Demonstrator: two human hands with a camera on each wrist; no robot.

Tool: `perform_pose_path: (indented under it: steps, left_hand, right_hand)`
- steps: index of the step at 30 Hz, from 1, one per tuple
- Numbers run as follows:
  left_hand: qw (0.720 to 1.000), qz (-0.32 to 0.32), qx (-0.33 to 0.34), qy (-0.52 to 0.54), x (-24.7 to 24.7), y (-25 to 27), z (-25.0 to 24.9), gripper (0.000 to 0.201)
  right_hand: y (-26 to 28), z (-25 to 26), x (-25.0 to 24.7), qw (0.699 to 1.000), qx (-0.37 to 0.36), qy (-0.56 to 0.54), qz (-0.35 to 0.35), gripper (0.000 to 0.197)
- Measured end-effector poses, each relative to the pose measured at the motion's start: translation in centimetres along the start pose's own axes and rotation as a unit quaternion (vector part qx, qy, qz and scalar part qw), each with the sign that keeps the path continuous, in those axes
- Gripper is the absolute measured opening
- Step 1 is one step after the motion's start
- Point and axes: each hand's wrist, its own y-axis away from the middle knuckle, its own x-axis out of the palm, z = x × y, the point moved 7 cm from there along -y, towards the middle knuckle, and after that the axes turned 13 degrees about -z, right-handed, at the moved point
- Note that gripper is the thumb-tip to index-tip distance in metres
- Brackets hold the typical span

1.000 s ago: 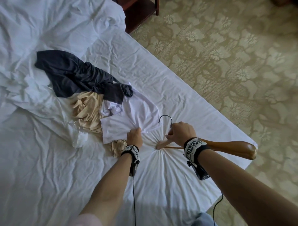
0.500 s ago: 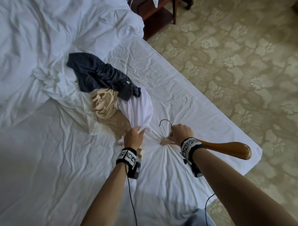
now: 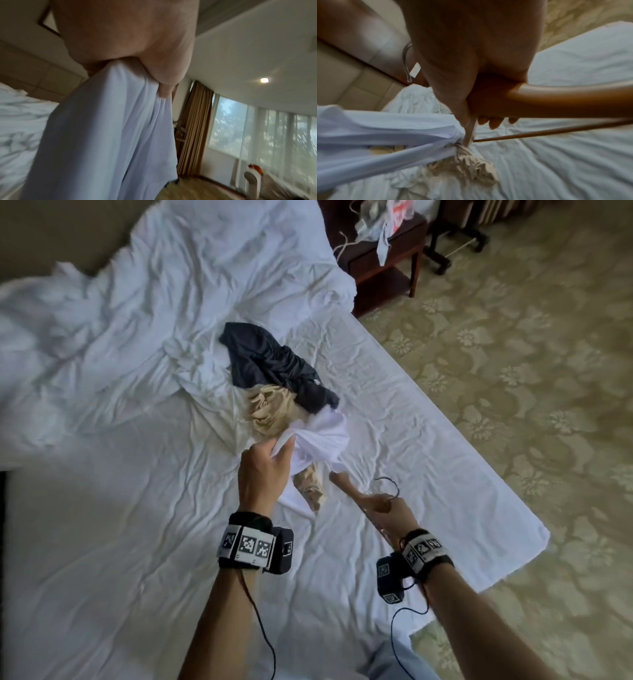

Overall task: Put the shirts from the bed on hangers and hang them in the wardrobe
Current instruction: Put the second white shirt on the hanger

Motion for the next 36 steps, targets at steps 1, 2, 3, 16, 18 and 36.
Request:
perform_pose_path:
  steps: [1,2,3,16,18,36]
  left_hand:
    - [1.000,-0.019,0.007,0.013,-2.4,0.5,-0.2,0.051]
    - [0.999,-0.036,0.013,0.026,-4.9,1.1,-0.4,0.050]
    - [0.998,-0.050,0.018,0.033,-7.4,1.8,-0.4,0.050]
    - [0.973,-0.157,0.101,0.135,-33.4,5.2,1.2,0.059]
    - [0.965,-0.178,0.113,0.157,-37.0,5.3,1.7,0.061]
    - [0.917,-0.340,0.065,0.199,-52.2,3.7,5.2,0.036]
  right_hand:
    - [1.4,0.8,0.5,0.998,0.004,-0.062,-0.009,0.022]
    - [3.0,1.5,1.1,0.993,0.009,-0.115,-0.013,0.023]
    - [4.5,2.2,1.9,0.986,0.018,-0.164,-0.015,0.023]
    - [21.7,15.3,15.6,0.916,-0.018,-0.400,-0.034,0.028]
    - [23.6,16.9,17.1,0.907,-0.026,-0.416,-0.054,0.029]
    - [32.8,37.1,17.0,0.804,-0.199,-0.554,0.086,0.037]
